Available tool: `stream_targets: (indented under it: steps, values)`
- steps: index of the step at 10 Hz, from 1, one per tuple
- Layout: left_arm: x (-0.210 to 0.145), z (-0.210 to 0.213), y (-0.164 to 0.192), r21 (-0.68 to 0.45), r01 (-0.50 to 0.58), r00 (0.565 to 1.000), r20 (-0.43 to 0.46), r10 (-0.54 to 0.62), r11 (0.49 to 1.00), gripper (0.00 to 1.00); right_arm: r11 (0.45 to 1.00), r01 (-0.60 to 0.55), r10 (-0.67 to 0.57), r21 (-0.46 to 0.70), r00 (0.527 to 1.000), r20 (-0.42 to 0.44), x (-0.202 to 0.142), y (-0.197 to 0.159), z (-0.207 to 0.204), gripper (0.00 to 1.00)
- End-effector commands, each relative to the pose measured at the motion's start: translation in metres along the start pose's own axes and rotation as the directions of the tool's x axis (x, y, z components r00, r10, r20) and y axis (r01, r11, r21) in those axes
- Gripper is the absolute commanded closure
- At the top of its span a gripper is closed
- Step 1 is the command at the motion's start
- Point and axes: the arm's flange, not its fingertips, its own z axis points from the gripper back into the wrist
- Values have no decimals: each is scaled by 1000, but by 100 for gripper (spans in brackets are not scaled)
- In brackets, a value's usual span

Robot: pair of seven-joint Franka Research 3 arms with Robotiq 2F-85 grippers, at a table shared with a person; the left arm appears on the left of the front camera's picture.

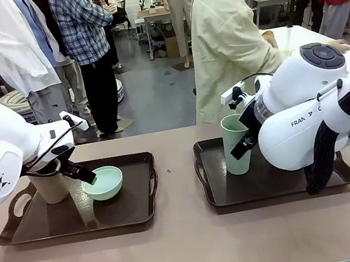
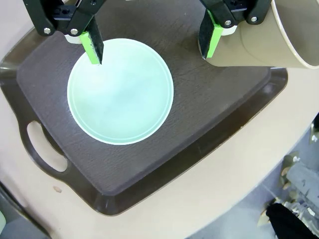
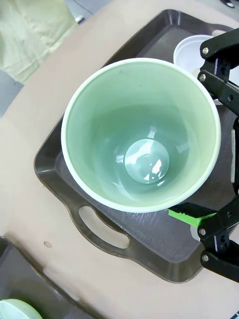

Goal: Set up a tray with a mat and arrange the tableware.
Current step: Pick up the Picnic Bowl and Reusable plastic cup from the Handle tray in front of the human's position and hold them in the air.

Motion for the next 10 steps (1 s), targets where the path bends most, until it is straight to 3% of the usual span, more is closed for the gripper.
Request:
stream_targets:
  steps: [1, 2, 3, 4, 6, 7, 8, 9, 10]
  values:
    - [0, 0, 0, 0, 0, 1000, 0, 0, 1000, 0, 1000, 0, 0, 0, 1000, 0, 0, 0, 0, 0]
    - [0, 0, 0, 0, 0, 1000, 0, 0, 1000, 0, 1000, 0, 0, 0, 1000, 0, 0, 0, 0, 0]
    - [-9, 11, -2, -49, 57, 998, 16, -56, 997, 0, 999, 52, -50, 16, 996, -79, -9, 3, 3, 0]
    - [-15, 23, -10, -6, 47, 999, -15, -47, 999, 0, 996, 86, -84, 12, 991, -108, -16, 7, 15, 0]
    - [-30, 55, -36, -30, 47, 989, -142, -50, 998, 0, 986, 165, -168, -35, 976, -135, -29, 18, 55, 0]
    - [-40, 74, -44, -8, 52, 987, -154, -52, 999, 0, 981, 193, -196, -30, 970, -147, -41, 29, 82, 0]
    - [-46, 84, -51, 11, 63, 960, -274, -58, 998, 0, 970, 237, -244, -61, 954, -173, -52, 35, 100, 0]
    - [-52, 90, -54, -6, 42, 945, -324, -41, 999, 0, 962, 251, -267, -105, 948, -173, -64, 39, 117, 0]
    - [-58, 99, -52, -104, -16, 949, -316, -17, 994, 0, 952, 281, -300, -121, 937, -179, -78, 43, 126, 0]
